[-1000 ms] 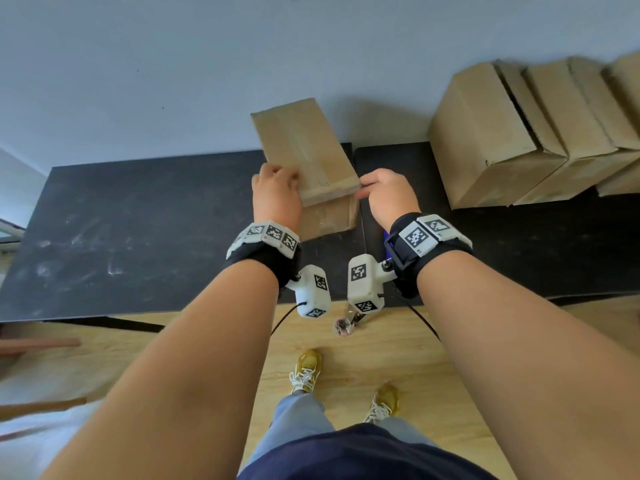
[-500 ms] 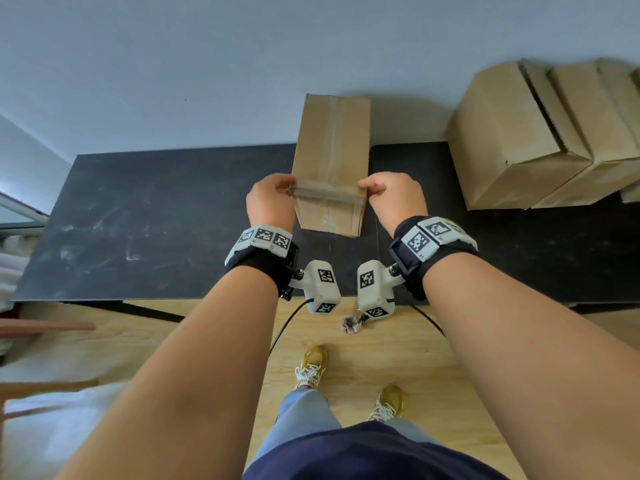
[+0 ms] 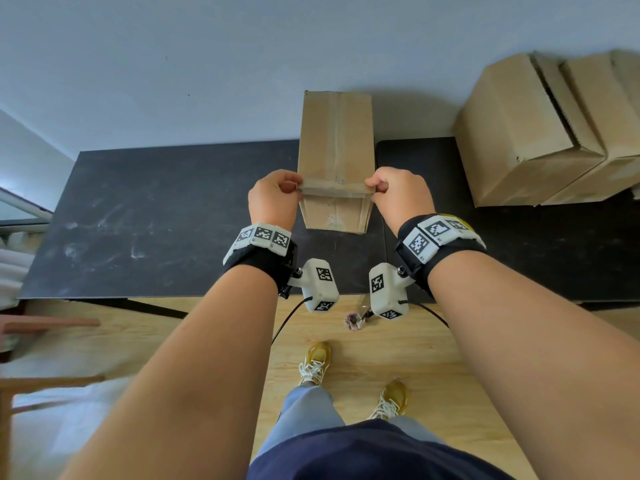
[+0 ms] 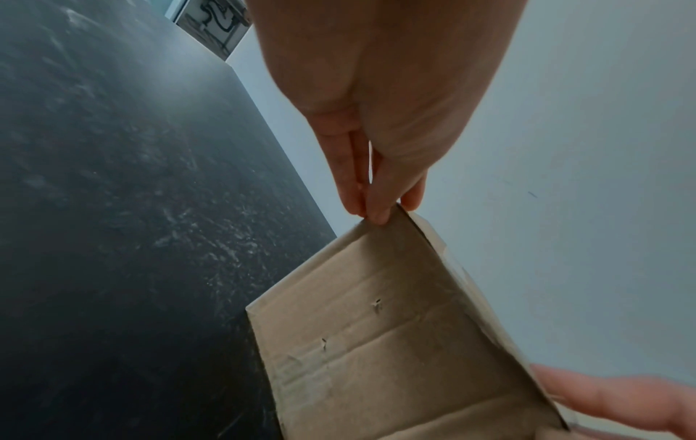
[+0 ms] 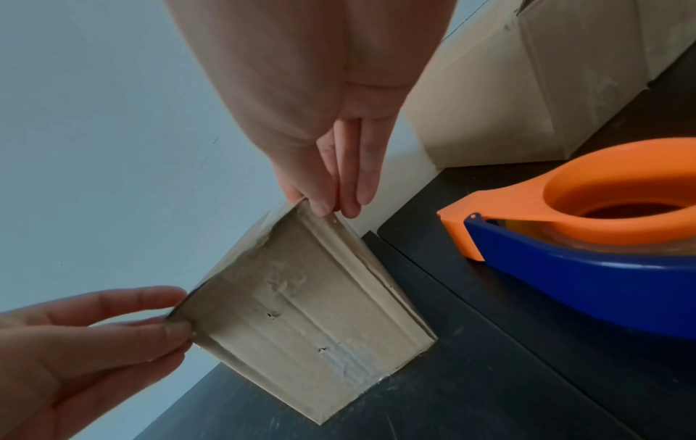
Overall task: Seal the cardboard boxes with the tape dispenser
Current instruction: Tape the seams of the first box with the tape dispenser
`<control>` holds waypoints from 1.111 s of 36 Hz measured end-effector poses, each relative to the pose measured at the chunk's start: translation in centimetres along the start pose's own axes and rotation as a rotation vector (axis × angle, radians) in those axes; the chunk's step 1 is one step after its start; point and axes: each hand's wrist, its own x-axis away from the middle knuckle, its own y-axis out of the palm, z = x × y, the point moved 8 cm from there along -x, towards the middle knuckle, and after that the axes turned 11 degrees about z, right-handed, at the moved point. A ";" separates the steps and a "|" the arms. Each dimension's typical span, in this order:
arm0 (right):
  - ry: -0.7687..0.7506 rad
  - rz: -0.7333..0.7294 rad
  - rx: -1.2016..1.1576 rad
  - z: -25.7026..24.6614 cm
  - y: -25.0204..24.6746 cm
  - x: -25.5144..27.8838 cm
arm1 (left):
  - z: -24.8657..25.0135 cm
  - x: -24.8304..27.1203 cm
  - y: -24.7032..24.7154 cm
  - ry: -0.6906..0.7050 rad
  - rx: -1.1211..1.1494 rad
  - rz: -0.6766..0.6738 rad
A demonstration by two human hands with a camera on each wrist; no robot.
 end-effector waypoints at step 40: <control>-0.180 0.006 0.213 -1.7 0.8 0.9 | 2.9 1.9 1.2 0.493 -0.453 0.010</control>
